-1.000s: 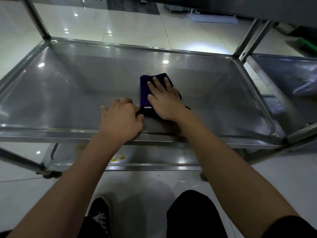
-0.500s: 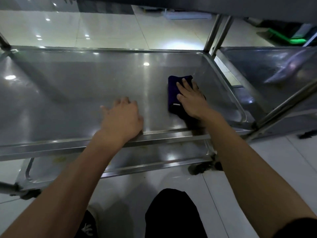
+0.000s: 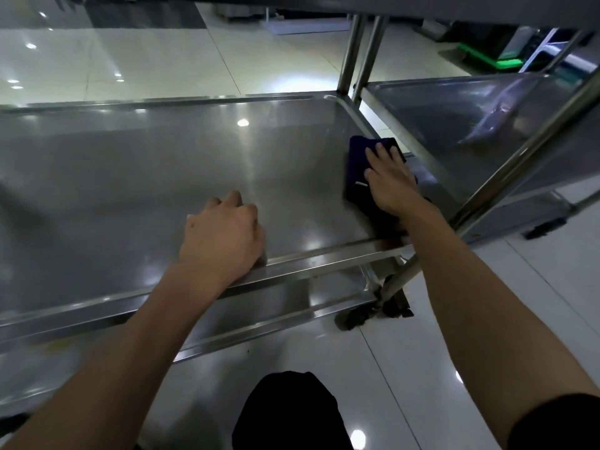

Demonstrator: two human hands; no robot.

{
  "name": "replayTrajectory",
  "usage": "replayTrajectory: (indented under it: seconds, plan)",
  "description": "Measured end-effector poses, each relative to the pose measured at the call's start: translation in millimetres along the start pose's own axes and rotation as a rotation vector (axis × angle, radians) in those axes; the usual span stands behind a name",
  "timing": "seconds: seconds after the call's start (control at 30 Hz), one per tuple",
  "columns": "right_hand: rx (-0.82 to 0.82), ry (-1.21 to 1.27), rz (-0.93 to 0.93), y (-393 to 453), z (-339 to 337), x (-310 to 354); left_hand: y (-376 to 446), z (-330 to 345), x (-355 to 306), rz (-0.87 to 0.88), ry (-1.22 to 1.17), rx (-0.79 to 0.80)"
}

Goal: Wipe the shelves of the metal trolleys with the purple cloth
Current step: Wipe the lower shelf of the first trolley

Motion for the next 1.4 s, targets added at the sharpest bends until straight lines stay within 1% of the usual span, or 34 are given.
replayTrajectory:
  seconds: [0.13,0.27,0.33,0.4,0.47,0.53,0.6,0.67,0.77,0.97,1.07,1.13,1.23,1.4]
  plan:
    - [0.085,-0.03,0.047,7.6,8.4,-7.7,-1.6,0.9,2.2,0.021,-0.013,-0.043]
    - [0.129,-0.036,0.026,7.1,15.7,3.7,-5.6,-3.6,5.1,0.057,-0.016,-0.053]
    - [0.126,-0.054,-0.005,2.4,18.1,15.1,-5.0,-6.9,6.7,0.098,-0.014,-0.028]
    - [0.083,-0.039,-0.018,-1.7,18.5,24.2,-5.5,-12.0,16.5,0.134,-0.039,0.025]
    - [0.058,-0.015,-0.019,-3.3,18.6,26.8,-9.9,-20.8,39.8,0.1,-0.038,0.029]
    - [0.048,-0.016,-0.022,-1.3,20.0,24.2,-20.2,-28.0,69.1,-0.017,0.006,-0.007]
    - [0.064,-0.034,-0.011,2.1,24.0,22.5,-31.0,-24.5,83.7,-0.087,0.02,0.044]
    - [0.112,-0.065,-0.013,4.9,31.1,30.3,-37.5,-17.1,85.0,-0.087,0.023,0.081]
    - [0.145,-0.067,-0.06,1.2,41.9,68.6,-39.0,-15.2,85.8,-0.084,0.025,0.077]
    - [0.184,-0.026,-0.245,-24.6,63.8,198.2,-41.5,-11.0,89.0,-0.076,0.035,0.037]
    - [0.232,0.001,-0.366,-39.7,76.1,266.4,-43.7,-10.6,91.2,-0.082,0.024,0.031]
    - [0.275,0.038,-0.434,-47.2,82.3,300.5,-47.9,-9.0,93.2,-0.104,0.016,0.015]
    - [0.307,0.09,-0.462,-50.9,85.1,317.2,-53.6,-6.6,96.9,-0.126,0.004,0.012]
    - [0.306,0.1,-0.484,-53.9,83.6,311.7,-59.6,-8.6,96.0,-0.173,-0.014,0.043]
Point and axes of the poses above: each hand's wrist, its own y-axis towards the middle knuckle, its own z-axis out of the palm, x = y × z, the point moved 6 cm from there along y, towards the middle knuckle, and after that the axes turned 7 degrees about z, right-handed, at the moved point
